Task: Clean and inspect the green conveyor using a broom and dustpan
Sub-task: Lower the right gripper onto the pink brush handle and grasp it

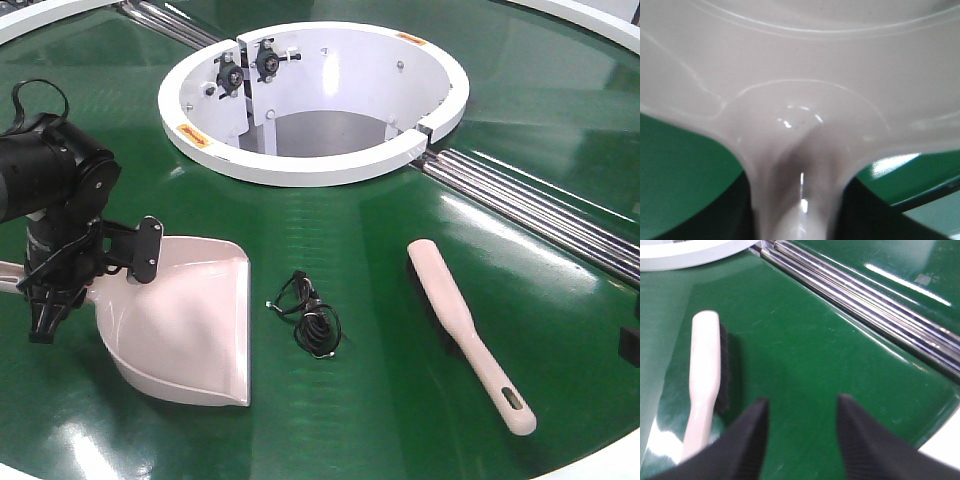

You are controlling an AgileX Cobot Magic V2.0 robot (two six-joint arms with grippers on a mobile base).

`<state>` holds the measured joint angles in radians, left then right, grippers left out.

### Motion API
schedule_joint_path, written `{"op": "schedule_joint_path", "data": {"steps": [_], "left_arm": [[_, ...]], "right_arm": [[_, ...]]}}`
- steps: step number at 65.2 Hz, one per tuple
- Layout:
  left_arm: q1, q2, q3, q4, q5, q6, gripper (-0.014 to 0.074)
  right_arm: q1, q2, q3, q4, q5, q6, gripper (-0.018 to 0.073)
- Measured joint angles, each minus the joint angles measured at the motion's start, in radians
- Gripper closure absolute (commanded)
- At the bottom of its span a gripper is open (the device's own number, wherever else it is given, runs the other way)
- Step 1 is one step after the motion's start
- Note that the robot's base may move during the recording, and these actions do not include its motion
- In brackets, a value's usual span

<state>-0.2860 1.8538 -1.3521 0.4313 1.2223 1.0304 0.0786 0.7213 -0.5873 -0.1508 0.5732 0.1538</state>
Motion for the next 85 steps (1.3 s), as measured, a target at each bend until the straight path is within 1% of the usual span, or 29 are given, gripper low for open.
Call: {"op": "schedule_joint_path", "data": {"steps": [5,12,24,32,37,43,54,72,80,85], "left_arm": [[0.0,0.0,0.0,0.0,0.0,0.0,0.0602],[0.0,0.0,0.0,0.0,0.0,0.0,0.0602],[0.0,0.0,0.0,0.0,0.0,0.0,0.0602],[0.0,0.0,0.0,0.0,0.0,0.0,0.0602],[0.0,0.0,0.0,0.0,0.0,0.0,0.0602],[0.0,0.0,0.0,0.0,0.0,0.0,0.0602],[0.0,0.0,0.0,0.0,0.0,0.0,0.0602],[0.0,0.0,0.0,0.0,0.0,0.0,0.0602],[0.0,0.0,0.0,0.0,-0.001,0.0,0.0602],[0.0,0.0,0.0,0.0,-0.001,0.0,0.0602]], "right_arm": [[0.054,0.027,-0.026,0.001,0.032,-0.028,0.0064],[0.138,0.096,-0.063,0.001,0.087,-0.035,0.0061],[0.239,0.283,-0.184,0.003,0.21,0.029,0.0061],[0.301,0.409,-0.292,0.005,0.266,0.041,0.0061],[0.326,0.493,-0.353,0.012,0.304,0.054,0.0061],[0.339,0.6,-0.421,0.04,0.365,0.058,0.0061],[0.344,0.755,-0.498,0.068,0.446,0.049,0.0061],[0.344,0.927,-0.575,0.069,0.488,0.046,0.0061],[0.32,0.966,-0.596,0.074,0.494,0.046,0.0061],[0.287,0.98,-0.601,0.09,0.494,0.04,0.0061]]}}
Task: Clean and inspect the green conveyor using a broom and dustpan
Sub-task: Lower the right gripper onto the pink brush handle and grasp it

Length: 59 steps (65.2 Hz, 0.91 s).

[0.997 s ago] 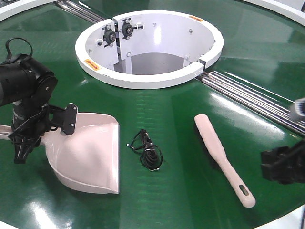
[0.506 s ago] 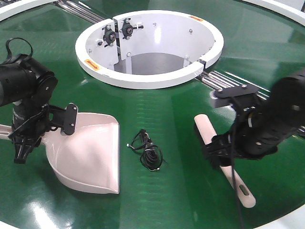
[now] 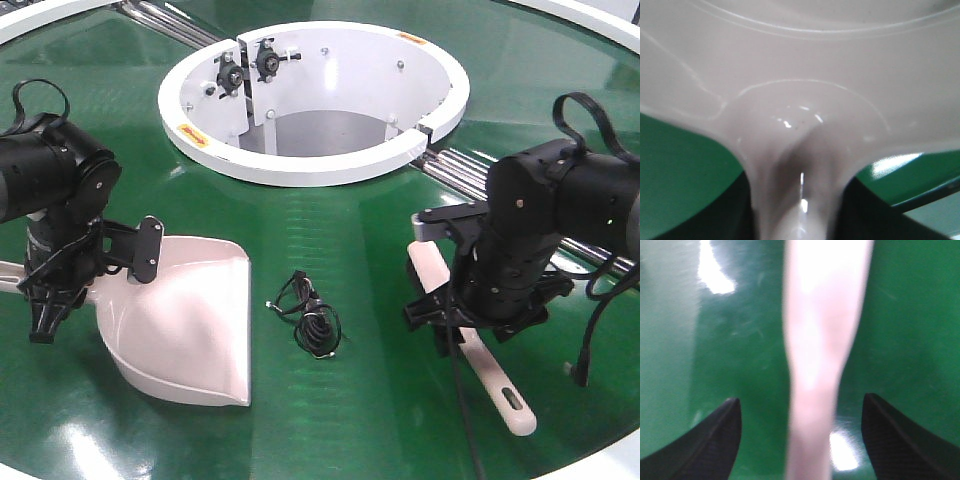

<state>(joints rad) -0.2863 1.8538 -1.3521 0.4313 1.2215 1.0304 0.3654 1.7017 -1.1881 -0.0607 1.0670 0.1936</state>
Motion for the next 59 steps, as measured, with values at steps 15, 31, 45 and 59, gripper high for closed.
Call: {"op": "schedule_joint_path", "data": {"steps": [15,31,45,59], "left_arm": [[-0.001,0.0,0.0,0.0,0.0,0.0,0.0602],[-0.001,0.0,0.0,0.0,0.0,-0.001,0.0602],[-0.001,0.0,0.0,0.0,0.0,-0.002,0.0602],[-0.001,0.0,0.0,0.0,0.0,-0.002,0.0602]], "right_arm": [[-0.032,0.028,-0.007,0.07,0.006,-0.075,0.0061],[-0.032,0.087,-0.03,0.072,0.01,-0.08,0.0088],[-0.032,0.151,-0.037,0.069,0.018,-0.077,0.0211],[-0.032,0.153,-0.039,0.053,0.011,-0.068,0.0512]]}}
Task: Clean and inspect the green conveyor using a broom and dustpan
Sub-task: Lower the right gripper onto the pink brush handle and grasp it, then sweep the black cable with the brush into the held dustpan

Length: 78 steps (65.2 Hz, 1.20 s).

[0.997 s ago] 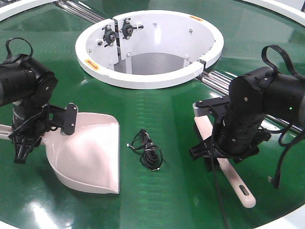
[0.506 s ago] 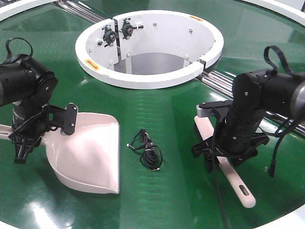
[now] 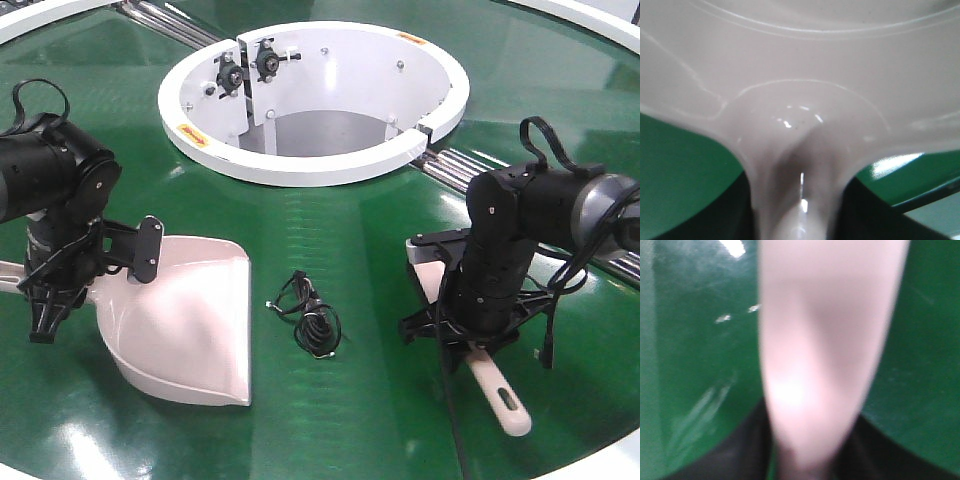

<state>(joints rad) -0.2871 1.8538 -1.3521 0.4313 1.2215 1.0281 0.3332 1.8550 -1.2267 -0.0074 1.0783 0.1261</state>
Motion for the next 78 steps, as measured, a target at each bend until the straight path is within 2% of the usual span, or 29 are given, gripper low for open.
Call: {"op": "schedule_joint_path", "data": {"steps": [4,19,30,41,53,78], "left_arm": [[0.0,0.0,0.0,0.0,0.0,0.0,0.0602],[0.0,0.0,0.0,0.0,0.0,0.0,0.0602],[0.0,0.0,0.0,0.0,0.0,0.0,0.0602],[0.0,0.0,0.0,0.0,0.0,0.0,0.0602],[0.0,0.0,0.0,0.0,0.0,0.0,0.0602],[0.0,0.0,0.0,-0.001,0.0,0.0,0.0602]], "right_arm": [[0.0,-0.005,0.0,-0.011,0.0,0.007,0.0575],[0.009,-0.079,-0.001,-0.011,-0.006,0.045,0.0566],[0.066,-0.119,-0.001,-0.001,-0.004,0.105,0.0564],[0.136,-0.113,-0.001,0.038,-0.017,0.181,0.0564],[0.177,-0.081,-0.001,0.058,-0.047,0.243,0.0564],[0.209,-0.006,-0.001,0.085,-0.087,0.292,0.0564]]}}
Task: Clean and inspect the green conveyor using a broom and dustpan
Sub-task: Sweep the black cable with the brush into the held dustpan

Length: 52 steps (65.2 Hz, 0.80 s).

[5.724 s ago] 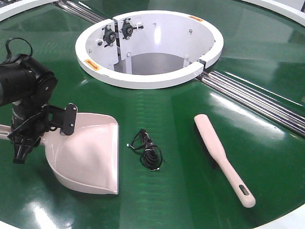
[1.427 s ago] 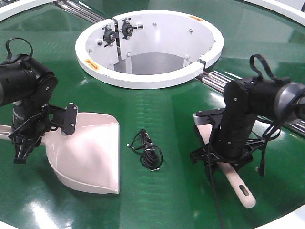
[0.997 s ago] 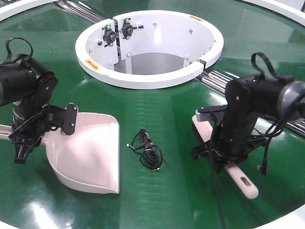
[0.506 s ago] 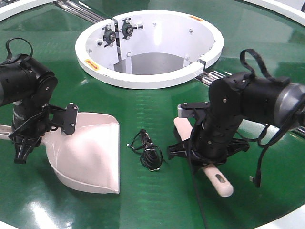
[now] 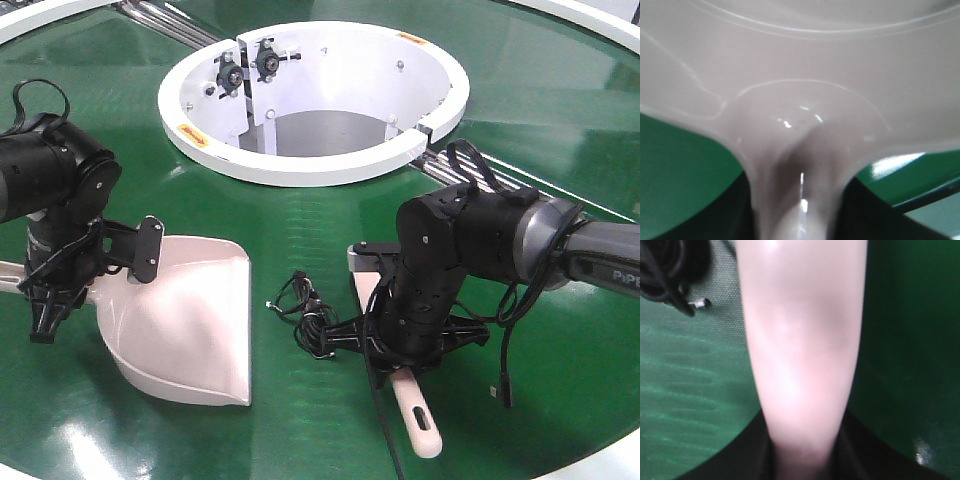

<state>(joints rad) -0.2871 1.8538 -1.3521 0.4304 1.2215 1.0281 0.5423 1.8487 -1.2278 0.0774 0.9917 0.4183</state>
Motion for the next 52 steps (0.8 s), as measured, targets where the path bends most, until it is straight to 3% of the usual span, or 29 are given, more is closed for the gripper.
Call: {"op": "schedule_joint_path", "data": {"steps": [29,52], "left_arm": [[0.0,0.0,0.0,0.0,0.0,0.0,0.0602],[0.0,0.0,0.0,0.0,0.0,0.0,0.0602]], "right_arm": [[0.028,0.099,-0.15,0.062,0.103,-0.031,0.0564],[0.156,0.266,-0.421,0.103,0.199,-0.039,0.0564]]}}
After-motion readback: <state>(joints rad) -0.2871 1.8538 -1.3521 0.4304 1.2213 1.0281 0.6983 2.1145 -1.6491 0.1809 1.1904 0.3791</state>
